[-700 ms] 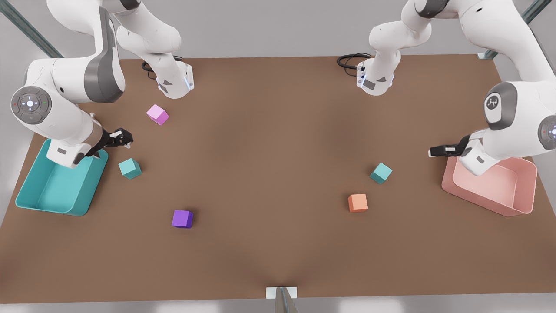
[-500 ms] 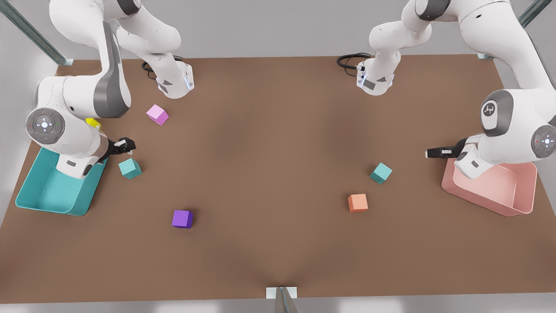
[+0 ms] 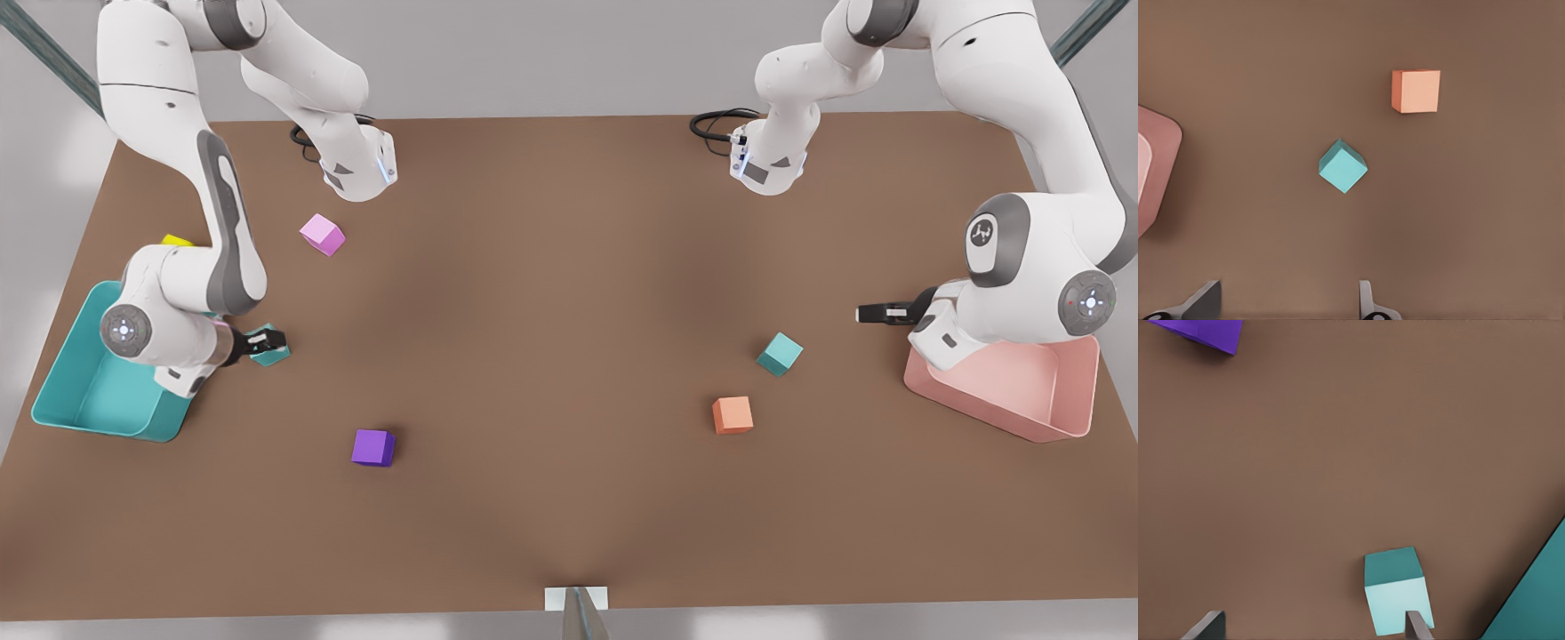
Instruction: Stack the two blue cubes on top of each other
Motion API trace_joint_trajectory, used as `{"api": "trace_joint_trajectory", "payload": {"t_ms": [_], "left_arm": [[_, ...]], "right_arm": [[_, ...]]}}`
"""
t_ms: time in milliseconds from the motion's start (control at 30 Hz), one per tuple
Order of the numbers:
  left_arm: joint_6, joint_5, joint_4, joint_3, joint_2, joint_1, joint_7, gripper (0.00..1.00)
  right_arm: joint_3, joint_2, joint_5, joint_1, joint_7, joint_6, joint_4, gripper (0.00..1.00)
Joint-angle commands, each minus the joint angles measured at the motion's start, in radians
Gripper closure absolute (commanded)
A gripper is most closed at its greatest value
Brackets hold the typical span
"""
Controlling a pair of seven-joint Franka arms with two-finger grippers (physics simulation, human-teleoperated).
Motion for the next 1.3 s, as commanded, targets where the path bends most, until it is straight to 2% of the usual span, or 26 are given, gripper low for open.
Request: {"api": "trace_joint_trajectory", "payload": {"t_ms": [0,167,433,833,933,1267], "left_arm": [[-0.003,0.000,0.000,0.000,-0.001,0.000,-0.014,0.00],[-0.016,0.005,0.011,0.000,0.008,-0.003,-0.034,0.00],[-0.016,0.020,0.009,0.003,0.011,0.005,-0.035,0.00],[-0.017,0.014,0.006,0.003,0.034,0.008,-0.034,0.00],[-0.017,0.014,0.006,0.003,0.034,0.008,-0.034,0.00],[-0.037,0.000,0.006,0.003,0.033,0.008,-0.035,0.00]], "right_arm": [[0.000,0.011,0.013,-0.004,-0.055,0.153,-0.008,0.00],[0.002,0.019,0.013,-0.045,-0.204,0.323,-0.112,0.00],[0.000,-0.032,0.048,-0.087,-0.305,0.322,-0.250,0.00],[-0.007,-0.046,0.036,-0.119,-0.307,0.397,-0.322,0.00],[-0.015,-0.038,0.027,-0.124,-0.302,0.480,-0.348,0.00],[-0.040,-0.026,0.007,-0.125,-0.296,0.492,-0.374,0.00]]}}
